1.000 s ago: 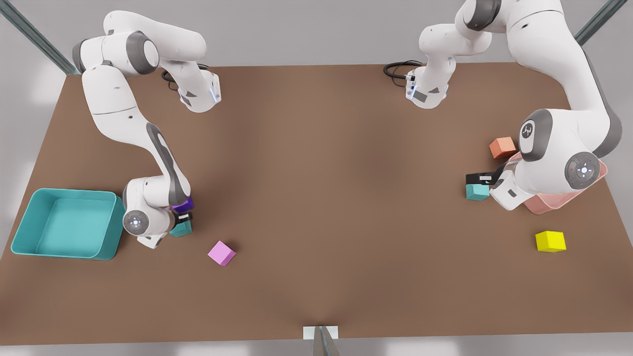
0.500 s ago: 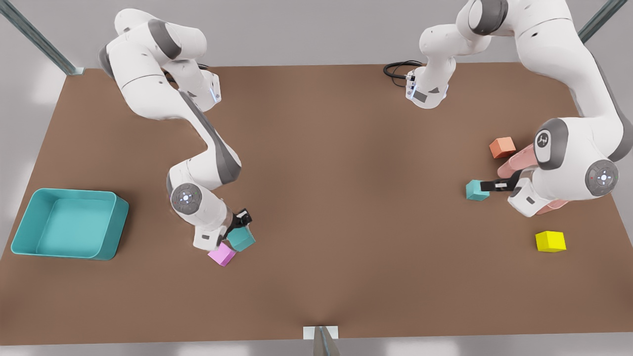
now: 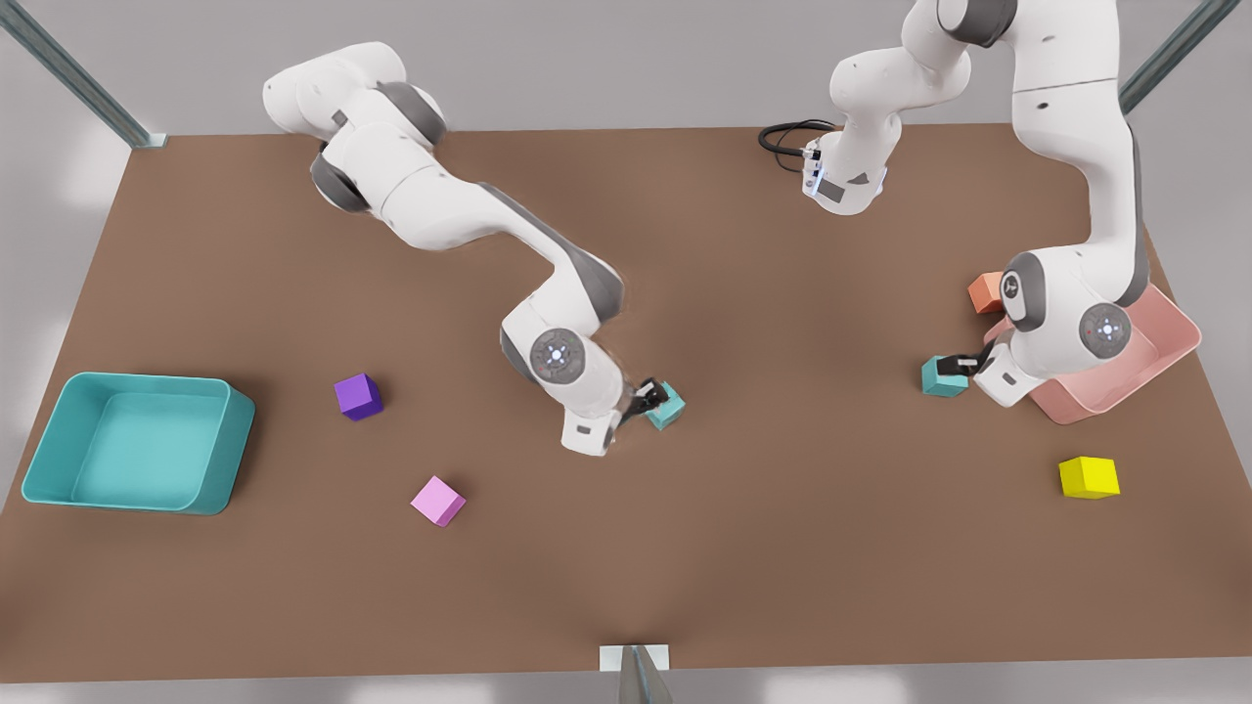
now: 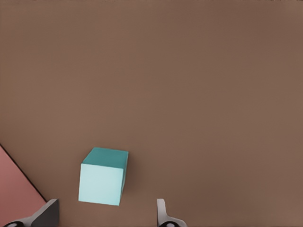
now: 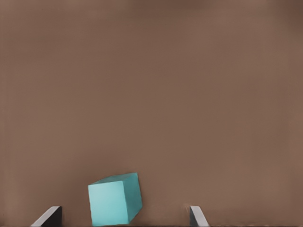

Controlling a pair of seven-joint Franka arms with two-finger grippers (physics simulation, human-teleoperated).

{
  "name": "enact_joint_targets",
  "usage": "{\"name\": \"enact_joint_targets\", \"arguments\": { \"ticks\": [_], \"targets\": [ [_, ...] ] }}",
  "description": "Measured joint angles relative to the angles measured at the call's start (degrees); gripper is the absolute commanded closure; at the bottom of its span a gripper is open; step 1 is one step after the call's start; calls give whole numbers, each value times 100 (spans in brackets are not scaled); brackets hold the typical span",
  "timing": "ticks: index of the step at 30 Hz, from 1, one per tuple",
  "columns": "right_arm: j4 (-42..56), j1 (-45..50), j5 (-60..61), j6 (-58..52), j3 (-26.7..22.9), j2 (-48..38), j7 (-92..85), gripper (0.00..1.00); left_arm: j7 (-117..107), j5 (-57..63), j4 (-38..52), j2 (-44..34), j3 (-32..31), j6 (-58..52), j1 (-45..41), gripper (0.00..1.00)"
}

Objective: Stack the two blue cubes on top of each other

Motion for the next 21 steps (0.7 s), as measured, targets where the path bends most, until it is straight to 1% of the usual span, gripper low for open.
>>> {"name": "enact_joint_targets", "arguments": {
  "ticks": [3,7,9,10,11,12,13,14,15,16,21],
  "targets": [
    [387,-1249,137,-1243,-37,-775,34,0,226,-10,-114,75,46,359,67,0],
    [382,-2545,-1024,-2469,-101,-1166,-338,0,490,-15,-576,190,58,865,114,0],
    [375,-2825,-1312,-3047,-114,-1704,-590,0,658,-11,-729,203,59,1019,200,0],
    [167,-2799,-1273,-3309,-282,-2220,-708,0,742,-6,-784,209,59,1079,233,0],
    [-243,-2594,-1160,-3519,-623,-2759,-817,0,822,-1,-815,226,59,1132,277,0],
    [-777,-2349,-998,-3644,-991,-3270,-918,0,897,1,-835,257,59,1187,322,0],
    [-1543,-2179,-868,-3649,-1227,-3825,-1013,0,969,3,-849,286,59,1237,348,0],
    [-2036,-1825,-769,-3610,-1605,-4027,-1103,0,1037,2,-853,328,59,1293,358,0],
    [-2280,-1588,-694,-3566,-1848,-4020,-1187,0,1101,1,-856,380,59,1349,361,0],
    [-2405,-1484,-643,-3524,-1970,-4011,-1268,0,1161,-2,-862,427,59,1406,362,0],
    [-2344,-1634,-407,-3448,-2109,-3796,-1612,0,1417,-11,-935,677,59,1710,371,0]
  ]
}}
